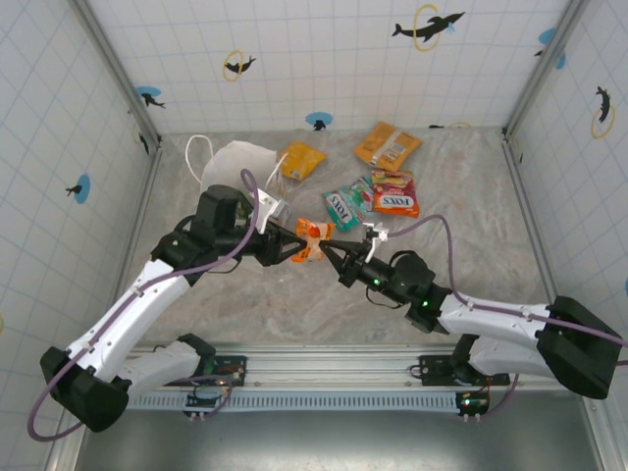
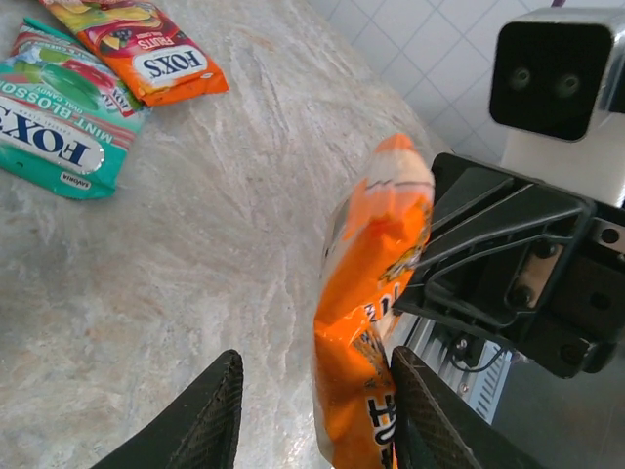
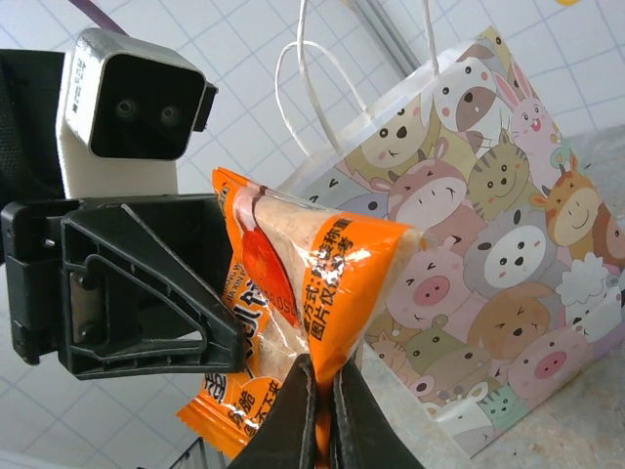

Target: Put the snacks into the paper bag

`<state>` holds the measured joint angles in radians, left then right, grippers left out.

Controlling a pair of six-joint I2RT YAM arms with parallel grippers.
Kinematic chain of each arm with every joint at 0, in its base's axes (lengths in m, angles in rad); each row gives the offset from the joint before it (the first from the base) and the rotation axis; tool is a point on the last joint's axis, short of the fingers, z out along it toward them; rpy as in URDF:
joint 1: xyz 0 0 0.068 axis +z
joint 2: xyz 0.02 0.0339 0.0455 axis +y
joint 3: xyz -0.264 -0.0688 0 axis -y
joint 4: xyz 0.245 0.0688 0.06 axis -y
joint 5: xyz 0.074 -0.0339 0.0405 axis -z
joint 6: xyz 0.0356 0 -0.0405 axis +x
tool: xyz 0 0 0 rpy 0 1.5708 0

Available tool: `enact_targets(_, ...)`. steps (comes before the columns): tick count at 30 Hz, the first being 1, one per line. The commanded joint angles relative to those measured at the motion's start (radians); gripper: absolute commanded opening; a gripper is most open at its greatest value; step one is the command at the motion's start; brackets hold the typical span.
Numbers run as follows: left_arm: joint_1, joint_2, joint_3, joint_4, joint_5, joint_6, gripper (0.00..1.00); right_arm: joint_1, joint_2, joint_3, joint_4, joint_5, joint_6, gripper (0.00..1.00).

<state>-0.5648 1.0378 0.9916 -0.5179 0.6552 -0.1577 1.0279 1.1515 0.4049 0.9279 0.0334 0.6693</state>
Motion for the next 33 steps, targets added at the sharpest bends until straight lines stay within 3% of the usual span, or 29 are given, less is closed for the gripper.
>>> enact_targets(1, -0.004, -0.003, -0.002, 0.007, 0.039, 0.015, 0.37, 0.006, 0.022, 0.049, 0.072, 0.02, -0.014, 0.0)
enact_targets(14, -0.005, -0.027, 0.017, 0.007, 0.002, 0.015, 0.11, 0.015, 0.03, 0.053, 0.062, 0.031, -0.018, 0.02)
enact_targets(23, -0.004, -0.023, 0.084, -0.01, -0.083, 0.022, 0.0, 0.02, -0.012, 0.037, -0.02, 0.066, -0.048, 0.38)
enact_targets(33, -0.004, 0.074, 0.331, -0.109, -0.332, 0.109, 0.0, 0.02, -0.04, 0.046, -0.179, 0.089, -0.069, 0.47)
